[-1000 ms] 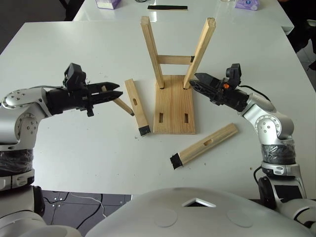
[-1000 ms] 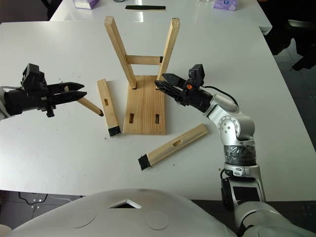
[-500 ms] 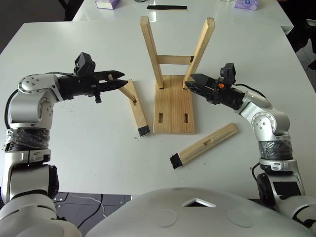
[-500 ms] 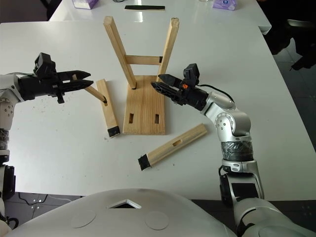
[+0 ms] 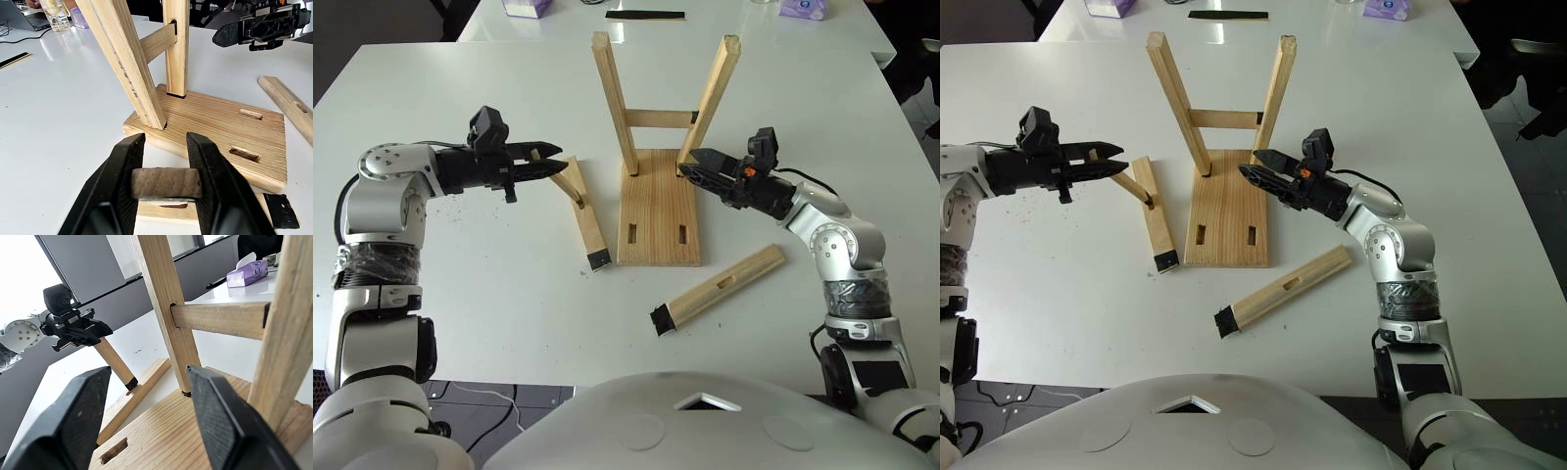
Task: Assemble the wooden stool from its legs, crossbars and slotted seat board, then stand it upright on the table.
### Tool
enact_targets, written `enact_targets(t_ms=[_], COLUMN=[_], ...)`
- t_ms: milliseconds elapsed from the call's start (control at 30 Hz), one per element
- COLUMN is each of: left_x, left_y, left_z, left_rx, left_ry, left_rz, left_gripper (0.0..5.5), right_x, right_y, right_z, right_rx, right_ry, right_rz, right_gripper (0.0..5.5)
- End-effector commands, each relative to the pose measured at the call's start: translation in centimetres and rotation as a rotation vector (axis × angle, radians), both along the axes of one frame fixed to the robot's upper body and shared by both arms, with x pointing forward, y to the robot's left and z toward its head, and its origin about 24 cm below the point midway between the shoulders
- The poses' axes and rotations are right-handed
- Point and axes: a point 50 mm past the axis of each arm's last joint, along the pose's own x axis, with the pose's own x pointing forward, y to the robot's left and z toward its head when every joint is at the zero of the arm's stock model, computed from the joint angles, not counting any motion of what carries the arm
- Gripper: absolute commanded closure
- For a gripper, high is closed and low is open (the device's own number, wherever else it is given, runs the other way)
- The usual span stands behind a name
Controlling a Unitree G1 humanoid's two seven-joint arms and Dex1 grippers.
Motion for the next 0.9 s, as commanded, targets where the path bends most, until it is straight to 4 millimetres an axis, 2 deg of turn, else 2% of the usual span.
enact_targets(t_ms=[33,333,633,767,900], left_x=[0.1,-0.7,-0.6,-0.2,0.3], left_y=[-0.3,0.0,0.1,-0.6,-1.5], left_z=[-0.3,-0.6,-0.7,-0.5,-1.2], left_rx=[0.026,0.069,0.161,0.216,0.265], left_ry=[0.019,0.046,0.075,0.081,0.100], left_rz=[-0.040,-0.076,-0.108,-0.149,-0.205], left_gripper=[4.15,4.15,4.15,4.15,4.15], right_x=[0.2,-0.1,-0.4,-0.6,-0.9], right_y=[-0.1,-0.2,0.4,0.7,1.1], right_z=[0.0,-0.4,-0.7,-1.0,-1.5], right_rx=[-0.013,-0.007,-0.003,0.001,0.007], right_ry=[-0.006,0.001,0.001,0.003,0.015], right_rz=[-0.006,-0.022,-0.023,-0.027,-0.032], right_gripper=[2.67,2.67,2.67,2.67,2.67])
